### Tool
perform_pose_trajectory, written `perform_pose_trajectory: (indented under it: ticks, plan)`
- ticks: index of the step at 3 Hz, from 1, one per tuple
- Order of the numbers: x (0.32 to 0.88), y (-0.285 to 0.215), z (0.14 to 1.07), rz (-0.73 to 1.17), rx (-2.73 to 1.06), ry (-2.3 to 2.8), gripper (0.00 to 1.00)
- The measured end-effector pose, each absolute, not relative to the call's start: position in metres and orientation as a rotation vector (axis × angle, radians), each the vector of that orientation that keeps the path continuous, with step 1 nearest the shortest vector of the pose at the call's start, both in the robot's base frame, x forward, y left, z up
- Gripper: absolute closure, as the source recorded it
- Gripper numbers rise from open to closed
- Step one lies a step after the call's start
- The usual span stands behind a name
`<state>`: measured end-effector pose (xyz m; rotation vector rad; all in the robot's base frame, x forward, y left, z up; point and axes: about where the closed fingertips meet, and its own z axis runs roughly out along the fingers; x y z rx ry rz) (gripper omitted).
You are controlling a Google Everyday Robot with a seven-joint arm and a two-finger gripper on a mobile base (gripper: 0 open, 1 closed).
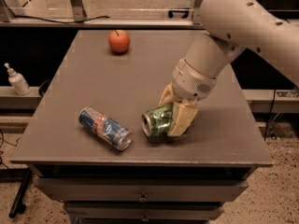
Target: Move green can near redbull can
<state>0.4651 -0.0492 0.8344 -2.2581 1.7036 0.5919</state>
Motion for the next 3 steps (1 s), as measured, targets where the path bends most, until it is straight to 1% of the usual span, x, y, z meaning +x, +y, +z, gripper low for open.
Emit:
perform_pose_trajectory:
  ticks: [1,2,3]
  plan:
    - [0.4532,-0.0372,0.8428,0.665,-2.214,1.644,1.00]
    - [0.4453,-0.0296,0.8471,0.682,-2.187,1.596,1.00]
    - [0.4473,-0.0308,0.8431,0.637,-2.173,1.597,1.00]
